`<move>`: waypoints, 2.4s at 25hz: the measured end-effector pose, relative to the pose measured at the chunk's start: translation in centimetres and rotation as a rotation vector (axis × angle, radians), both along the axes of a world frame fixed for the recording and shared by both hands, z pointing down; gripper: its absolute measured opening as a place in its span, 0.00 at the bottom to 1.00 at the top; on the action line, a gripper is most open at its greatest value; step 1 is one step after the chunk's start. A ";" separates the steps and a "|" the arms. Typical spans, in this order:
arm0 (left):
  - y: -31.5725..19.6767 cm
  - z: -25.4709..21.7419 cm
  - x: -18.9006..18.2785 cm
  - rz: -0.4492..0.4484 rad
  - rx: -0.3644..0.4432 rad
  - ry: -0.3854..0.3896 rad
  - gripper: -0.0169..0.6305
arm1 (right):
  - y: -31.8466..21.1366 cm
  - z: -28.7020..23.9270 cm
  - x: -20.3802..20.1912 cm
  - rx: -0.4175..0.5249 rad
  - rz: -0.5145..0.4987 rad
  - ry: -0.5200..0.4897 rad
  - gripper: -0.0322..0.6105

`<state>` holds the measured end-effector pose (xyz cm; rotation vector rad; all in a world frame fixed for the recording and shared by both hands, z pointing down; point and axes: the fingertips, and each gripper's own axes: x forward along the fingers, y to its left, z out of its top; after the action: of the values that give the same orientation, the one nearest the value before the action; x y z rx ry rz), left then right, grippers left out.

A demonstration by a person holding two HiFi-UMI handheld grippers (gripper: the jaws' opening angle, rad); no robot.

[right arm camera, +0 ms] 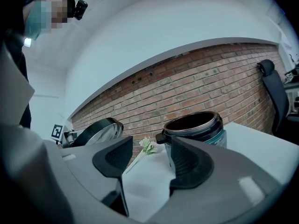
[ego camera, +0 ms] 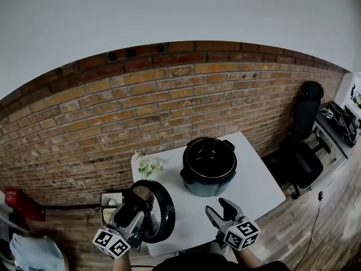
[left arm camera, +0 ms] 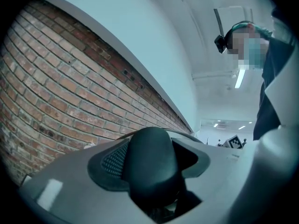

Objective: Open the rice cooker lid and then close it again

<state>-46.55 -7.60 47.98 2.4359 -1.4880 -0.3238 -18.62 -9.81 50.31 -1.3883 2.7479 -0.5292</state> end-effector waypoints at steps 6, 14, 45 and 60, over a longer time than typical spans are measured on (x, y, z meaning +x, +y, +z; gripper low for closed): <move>0.2 1.0 -0.5 -0.020 -0.022 0.013 0.46 | -1.0 0.1 -0.7 0.001 -0.011 -0.006 0.44; -1.3 -0.4 -0.1 -0.029 0.000 -0.008 0.45 | -1.9 -0.1 0.1 -0.006 -0.007 -0.015 0.44; -19.0 -6.8 19.6 0.241 0.090 -0.357 0.46 | -9.9 -0.1 13.3 -0.062 -0.037 -0.024 0.44; -24.6 -2.3 28.3 0.453 -0.042 -0.574 0.46 | -13.0 1.4 19.9 -0.095 -0.016 -0.032 0.44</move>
<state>-18.23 -32.20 45.66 2.8701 -1.0317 0.5318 1.29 -22.82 51.75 -1.3640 2.7448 -0.6849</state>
